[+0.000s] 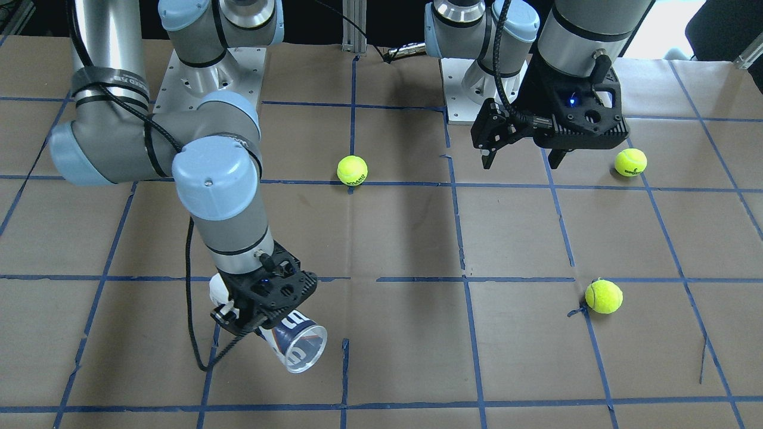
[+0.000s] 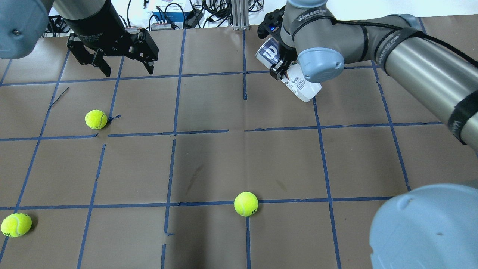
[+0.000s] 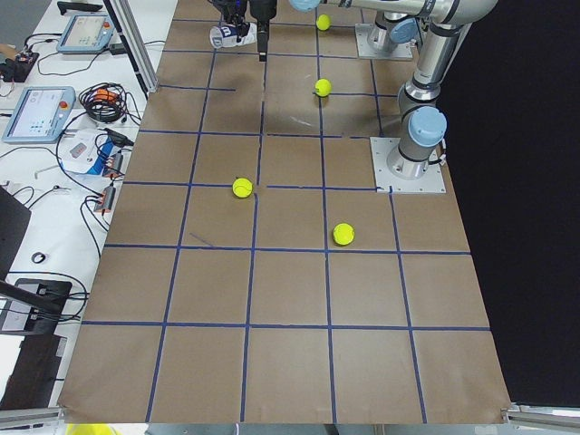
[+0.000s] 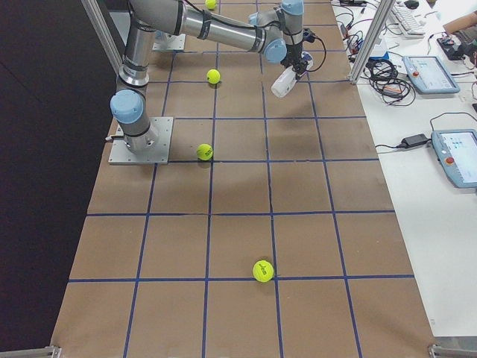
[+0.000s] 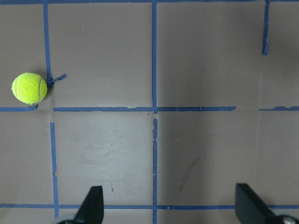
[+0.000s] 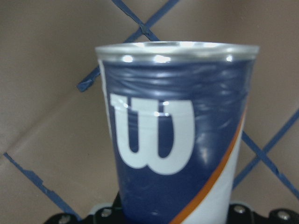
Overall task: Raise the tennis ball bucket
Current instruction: 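Carry the can toward the table centre and lay it on its side, then reach the left gripper to the lying can's open end while the right arm withdraws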
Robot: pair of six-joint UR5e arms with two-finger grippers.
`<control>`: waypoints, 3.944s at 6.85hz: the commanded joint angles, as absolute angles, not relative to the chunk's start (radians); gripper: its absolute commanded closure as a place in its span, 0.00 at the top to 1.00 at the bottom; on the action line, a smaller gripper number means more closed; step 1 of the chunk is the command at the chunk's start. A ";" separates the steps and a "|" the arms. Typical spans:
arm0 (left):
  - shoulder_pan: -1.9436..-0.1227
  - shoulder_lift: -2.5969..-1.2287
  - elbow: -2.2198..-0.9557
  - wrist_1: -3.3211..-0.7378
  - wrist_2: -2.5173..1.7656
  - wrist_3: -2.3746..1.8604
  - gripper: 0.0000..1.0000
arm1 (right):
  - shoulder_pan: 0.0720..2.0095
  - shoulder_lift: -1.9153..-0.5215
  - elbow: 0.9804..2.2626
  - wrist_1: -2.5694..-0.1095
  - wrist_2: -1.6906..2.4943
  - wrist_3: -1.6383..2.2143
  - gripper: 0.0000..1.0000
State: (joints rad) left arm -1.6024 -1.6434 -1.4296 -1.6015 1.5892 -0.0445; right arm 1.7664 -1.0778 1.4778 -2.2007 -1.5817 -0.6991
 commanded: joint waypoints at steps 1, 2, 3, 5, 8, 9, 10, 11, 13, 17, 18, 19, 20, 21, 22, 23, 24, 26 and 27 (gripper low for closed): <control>-1.603 -1.643 -1.430 -1.601 1.589 -0.044 1.00 | 1.872 -0.941 1.374 -2.301 -1.597 -0.980 0.58; -1.603 -1.643 -1.430 -1.601 1.589 -0.044 1.00 | 1.882 -0.907 1.338 -2.298 -1.601 -1.052 0.59; -1.601 -1.643 -1.430 -1.601 1.591 -0.043 1.00 | 1.896 -0.885 1.338 -2.307 -1.600 -1.055 0.59; -1.600 -1.650 -1.427 -1.601 1.589 -0.043 1.00 | 1.898 -0.850 1.344 -2.319 -1.600 -1.060 0.67; -1.601 -1.646 -1.427 -1.601 1.591 -0.044 1.00 | 1.896 -0.851 1.350 -2.338 -1.591 -1.055 1.00; -1.601 -1.647 -1.424 -1.601 1.591 -0.043 1.00 | 1.896 -0.856 1.350 -2.338 -1.591 -1.052 1.00; -1.600 -1.647 -1.417 -1.601 1.589 -0.044 1.00 | 1.893 -0.865 1.350 -2.336 -1.595 -1.023 1.00; -1.603 -1.640 -1.407 -1.611 1.588 -0.048 1.00 | 1.891 -0.897 1.357 -2.330 -1.601 -0.849 1.00; -1.580 -1.646 -1.419 -1.615 1.597 0.007 1.00 | 1.866 -1.004 1.358 -2.211 -1.659 -0.434 1.00; -1.572 -1.887 -1.418 -1.560 1.525 0.140 0.98 | 1.555 -1.311 1.364 -1.655 -1.637 -0.097 1.00; -1.572 -1.981 -1.420 -1.440 1.473 0.134 0.98 | 1.524 -1.339 1.377 -1.588 -1.599 -0.069 1.00; -1.588 -2.075 -1.422 -1.351 1.435 0.127 0.98 | 1.525 -1.357 1.390 -1.583 -1.573 -0.027 1.00; -1.624 -2.165 -1.408 -1.234 1.393 0.079 0.98 | 1.523 -1.362 1.403 -1.579 -1.533 -0.025 1.00; -1.626 -2.184 -1.402 -1.183 1.274 0.086 0.97 | 1.529 -1.367 1.423 -1.575 -1.455 -0.023 1.00; -1.608 -2.197 -1.391 -1.149 1.143 0.101 0.97 | 1.525 -1.365 1.443 -1.578 -1.436 -0.017 1.00; -1.553 -2.250 -1.300 -1.155 1.114 0.089 0.98 | 1.529 -1.368 1.439 -1.572 -1.448 -0.006 1.00; -1.551 -2.308 -1.245 -1.201 1.106 0.081 0.97 | 1.529 -1.368 1.443 -1.556 -1.453 0.020 1.00; -1.552 -2.329 -1.305 -1.110 0.940 -0.018 0.96 | 1.526 -1.376 1.439 -1.534 -1.513 0.099 1.00; -1.552 -2.329 -1.321 -1.065 0.870 -0.070 0.96 | 1.529 -1.412 1.445 -1.531 -1.566 0.185 1.00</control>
State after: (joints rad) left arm -1.5530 -2.3234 -1.2987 -1.1237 0.9747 -0.0020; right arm 1.5281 -1.3820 1.4418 -1.5367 -1.5067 0.0935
